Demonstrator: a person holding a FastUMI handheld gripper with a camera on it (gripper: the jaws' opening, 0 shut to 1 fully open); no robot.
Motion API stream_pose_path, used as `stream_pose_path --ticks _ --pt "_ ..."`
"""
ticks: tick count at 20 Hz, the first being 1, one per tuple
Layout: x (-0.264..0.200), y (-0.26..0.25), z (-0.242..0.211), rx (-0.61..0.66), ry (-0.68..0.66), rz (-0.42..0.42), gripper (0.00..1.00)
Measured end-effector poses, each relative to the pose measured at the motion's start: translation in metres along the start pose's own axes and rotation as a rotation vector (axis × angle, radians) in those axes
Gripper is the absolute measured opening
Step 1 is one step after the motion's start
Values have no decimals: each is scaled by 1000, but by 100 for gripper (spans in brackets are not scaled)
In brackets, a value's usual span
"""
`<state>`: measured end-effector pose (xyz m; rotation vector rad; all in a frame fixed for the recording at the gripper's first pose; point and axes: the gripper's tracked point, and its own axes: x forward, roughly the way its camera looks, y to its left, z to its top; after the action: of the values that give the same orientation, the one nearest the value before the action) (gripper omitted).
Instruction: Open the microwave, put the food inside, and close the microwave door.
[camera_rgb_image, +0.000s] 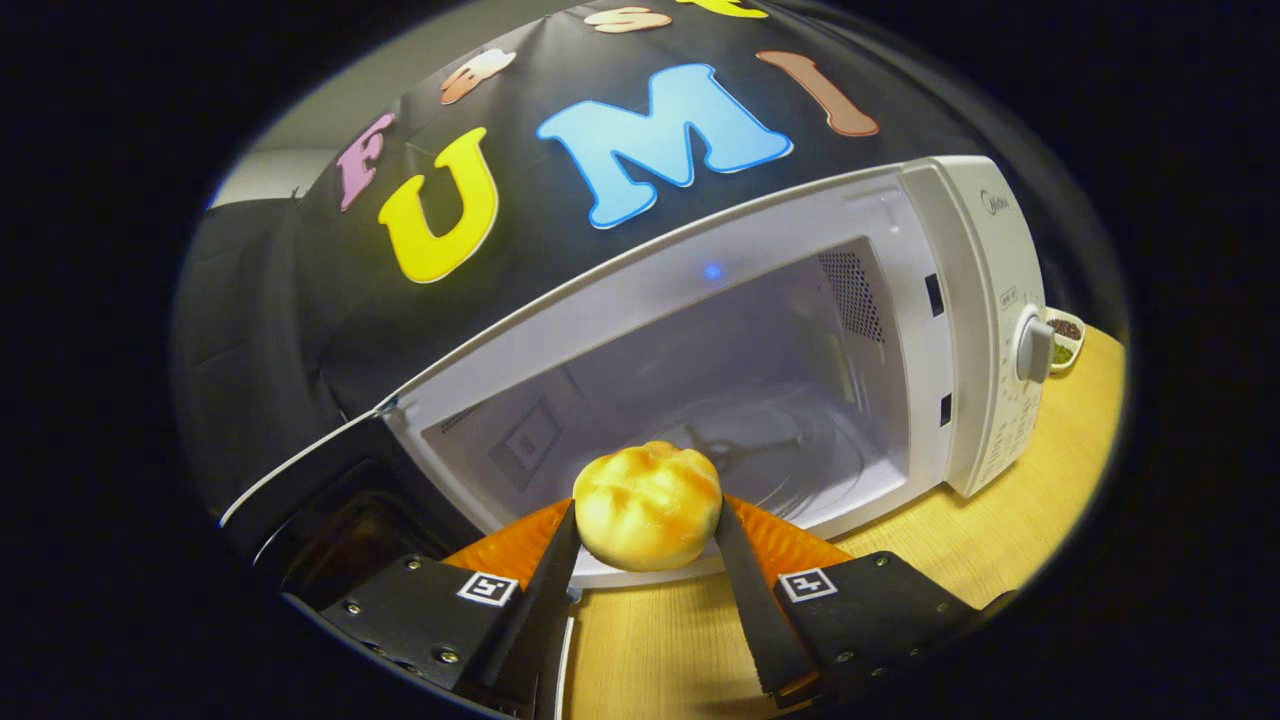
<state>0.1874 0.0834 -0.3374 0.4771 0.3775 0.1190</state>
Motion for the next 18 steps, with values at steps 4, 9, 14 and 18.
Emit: stream_pose_path --ticks 4,9,14,18 --pt "33 -9 -12 23 14 -53 80" --pt "54 -15 -17 51 18 -72 83" --pt "59 -18 -15 105 27 -58 87" --pt "41 -8 -2 113 39 -14 90"
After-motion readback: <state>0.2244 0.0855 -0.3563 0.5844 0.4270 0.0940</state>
